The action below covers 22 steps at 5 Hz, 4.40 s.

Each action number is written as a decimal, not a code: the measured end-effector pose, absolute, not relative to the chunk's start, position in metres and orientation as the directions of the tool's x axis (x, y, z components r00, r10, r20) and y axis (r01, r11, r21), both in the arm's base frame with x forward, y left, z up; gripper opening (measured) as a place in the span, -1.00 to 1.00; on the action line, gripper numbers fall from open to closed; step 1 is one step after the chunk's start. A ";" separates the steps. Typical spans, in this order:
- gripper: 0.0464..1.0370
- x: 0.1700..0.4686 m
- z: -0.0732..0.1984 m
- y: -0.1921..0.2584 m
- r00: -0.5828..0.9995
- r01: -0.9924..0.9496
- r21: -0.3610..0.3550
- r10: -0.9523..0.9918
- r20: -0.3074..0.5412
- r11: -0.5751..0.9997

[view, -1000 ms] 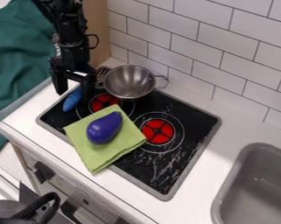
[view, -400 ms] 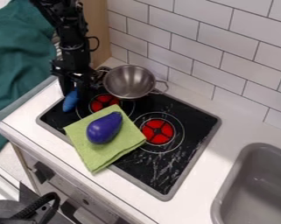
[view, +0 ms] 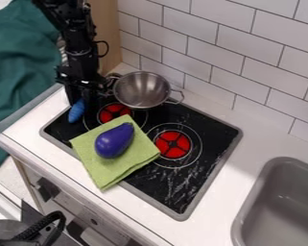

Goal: Move the blue fork to the right side of the stove

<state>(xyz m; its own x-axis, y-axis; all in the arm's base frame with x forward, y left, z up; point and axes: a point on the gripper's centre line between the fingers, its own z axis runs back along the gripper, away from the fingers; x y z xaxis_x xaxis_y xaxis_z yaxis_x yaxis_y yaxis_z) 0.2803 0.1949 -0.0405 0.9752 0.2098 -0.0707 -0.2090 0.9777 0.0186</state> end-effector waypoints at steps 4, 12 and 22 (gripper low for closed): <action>-0.35 0.243 0.017 0.181 0.964 -0.261 0.110 0.264 -0.018 0.959; -0.35 0.278 0.014 -0.013 0.992 0.121 0.097 -0.118 -0.034 0.988; 0.94 0.283 0.018 0.011 0.998 -0.053 -0.022 0.054 0.043 0.998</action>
